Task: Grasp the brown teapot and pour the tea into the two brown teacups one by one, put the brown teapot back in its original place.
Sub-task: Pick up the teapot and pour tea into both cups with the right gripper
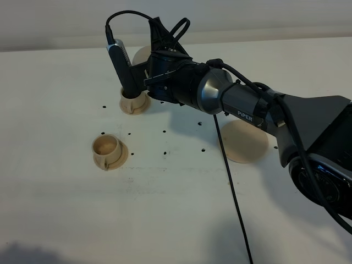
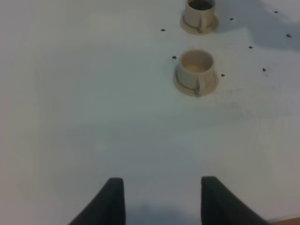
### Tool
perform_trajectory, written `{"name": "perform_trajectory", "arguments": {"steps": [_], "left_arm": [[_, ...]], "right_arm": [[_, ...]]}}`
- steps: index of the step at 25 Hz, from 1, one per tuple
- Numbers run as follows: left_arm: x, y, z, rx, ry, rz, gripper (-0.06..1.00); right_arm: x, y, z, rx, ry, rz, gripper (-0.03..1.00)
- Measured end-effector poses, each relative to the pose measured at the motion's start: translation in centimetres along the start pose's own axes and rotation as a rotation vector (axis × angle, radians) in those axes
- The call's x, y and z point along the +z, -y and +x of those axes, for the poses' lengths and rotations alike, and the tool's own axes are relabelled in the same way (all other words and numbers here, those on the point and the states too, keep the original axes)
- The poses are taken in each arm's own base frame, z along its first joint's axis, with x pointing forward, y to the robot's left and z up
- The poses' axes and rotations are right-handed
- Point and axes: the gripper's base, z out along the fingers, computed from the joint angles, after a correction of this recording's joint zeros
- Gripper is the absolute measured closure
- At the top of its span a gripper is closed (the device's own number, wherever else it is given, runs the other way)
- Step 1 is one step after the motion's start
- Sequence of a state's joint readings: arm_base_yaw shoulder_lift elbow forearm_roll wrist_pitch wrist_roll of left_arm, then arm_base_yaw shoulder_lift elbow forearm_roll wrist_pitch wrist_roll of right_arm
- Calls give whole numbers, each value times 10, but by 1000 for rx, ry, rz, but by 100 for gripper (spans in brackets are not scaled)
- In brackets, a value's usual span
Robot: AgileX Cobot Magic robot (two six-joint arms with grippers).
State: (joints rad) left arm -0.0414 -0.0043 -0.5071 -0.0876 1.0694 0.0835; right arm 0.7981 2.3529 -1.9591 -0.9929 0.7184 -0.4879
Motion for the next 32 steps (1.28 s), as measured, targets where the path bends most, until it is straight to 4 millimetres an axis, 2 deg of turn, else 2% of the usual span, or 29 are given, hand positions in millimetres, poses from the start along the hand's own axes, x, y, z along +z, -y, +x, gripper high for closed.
{"name": "perform_trajectory", "arguments": {"steps": [6,14,19,27,32], "left_arm": [[0,0,0,0,0,0,59],[0,0,0,0,0,0,59],[0,0,0,0,0,0,59],[0,0,0,0,0,0,59],[0,0,0,0,0,0,59]], "right_arm": [[0,-2,0,72,-6,-26,88],[-1,-1,13,312,-42,-78,88],[-19,10,23,429,-86,-95,88],[-50,-1,13,485,-70,-154,88],[-60,1,12,638,-54,-192,88]]}}
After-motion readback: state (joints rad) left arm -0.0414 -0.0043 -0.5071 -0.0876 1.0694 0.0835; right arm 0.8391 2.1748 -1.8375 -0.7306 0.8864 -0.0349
